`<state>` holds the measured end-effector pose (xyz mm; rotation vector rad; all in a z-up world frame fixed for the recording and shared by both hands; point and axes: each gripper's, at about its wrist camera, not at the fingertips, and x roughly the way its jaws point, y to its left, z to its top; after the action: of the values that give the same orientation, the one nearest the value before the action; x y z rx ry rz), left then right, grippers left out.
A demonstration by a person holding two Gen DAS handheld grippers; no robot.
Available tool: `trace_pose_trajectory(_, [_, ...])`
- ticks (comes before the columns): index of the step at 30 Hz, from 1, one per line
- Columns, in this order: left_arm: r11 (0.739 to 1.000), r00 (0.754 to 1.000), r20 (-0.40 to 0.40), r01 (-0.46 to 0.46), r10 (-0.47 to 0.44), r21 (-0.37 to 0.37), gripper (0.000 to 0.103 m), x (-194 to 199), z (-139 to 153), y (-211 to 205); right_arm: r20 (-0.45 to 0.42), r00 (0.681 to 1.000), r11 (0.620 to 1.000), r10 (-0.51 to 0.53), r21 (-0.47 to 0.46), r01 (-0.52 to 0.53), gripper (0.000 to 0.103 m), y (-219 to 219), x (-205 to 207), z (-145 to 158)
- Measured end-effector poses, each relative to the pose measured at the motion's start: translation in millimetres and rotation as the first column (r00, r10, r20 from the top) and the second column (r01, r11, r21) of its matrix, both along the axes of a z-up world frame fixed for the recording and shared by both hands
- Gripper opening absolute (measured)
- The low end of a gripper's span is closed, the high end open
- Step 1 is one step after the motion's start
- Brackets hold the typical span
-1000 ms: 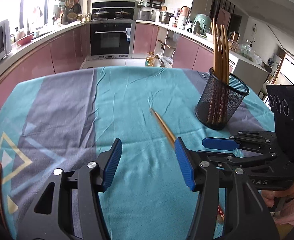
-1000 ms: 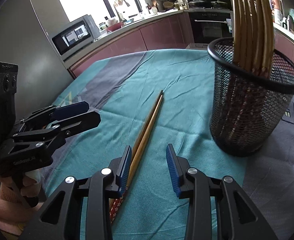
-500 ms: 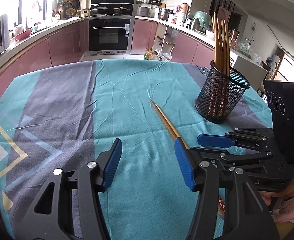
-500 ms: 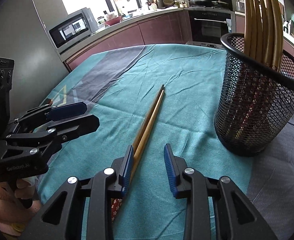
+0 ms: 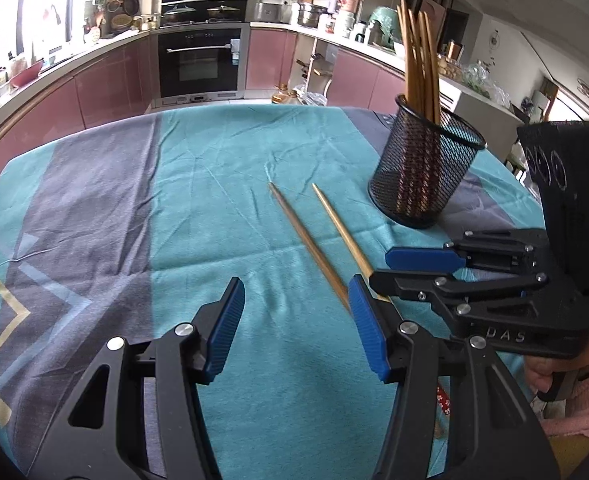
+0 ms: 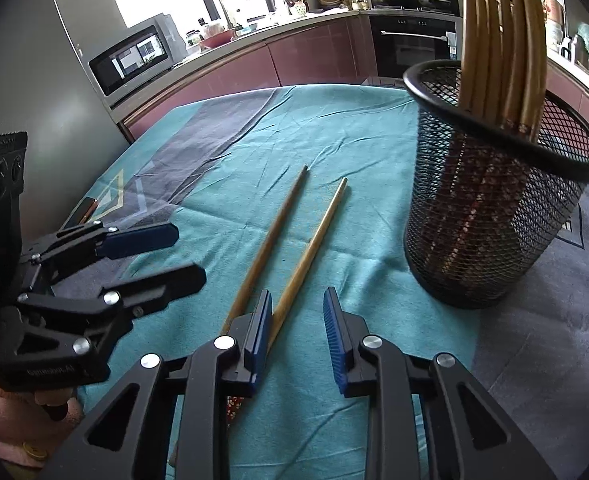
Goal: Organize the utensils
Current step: 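Move both open tools back toward the last two chopsticks on the cloth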
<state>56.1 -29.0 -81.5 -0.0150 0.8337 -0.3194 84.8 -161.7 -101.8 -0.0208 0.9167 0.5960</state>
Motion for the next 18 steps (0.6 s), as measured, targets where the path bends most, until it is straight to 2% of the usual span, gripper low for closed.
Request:
trace_pose_trajectory(10, [0.999,0.998,-0.036,0.043,-0.042,0.029,0.05,11.3,-9.2,-16.9,-0.009,1.0,1.0,0.005,-0.009,-0.005,0.023,-9.9,3.1,-0.1])
trace_pose_trajectory(18, [0.996,0.996,-0.064,0.062,-0.058,0.056,0.037,18.8,-15.3,-27.0,-0.008,1.0,1.0,0.005,-0.016,-0.005,0.021,-13.1,5.1,-0.9])
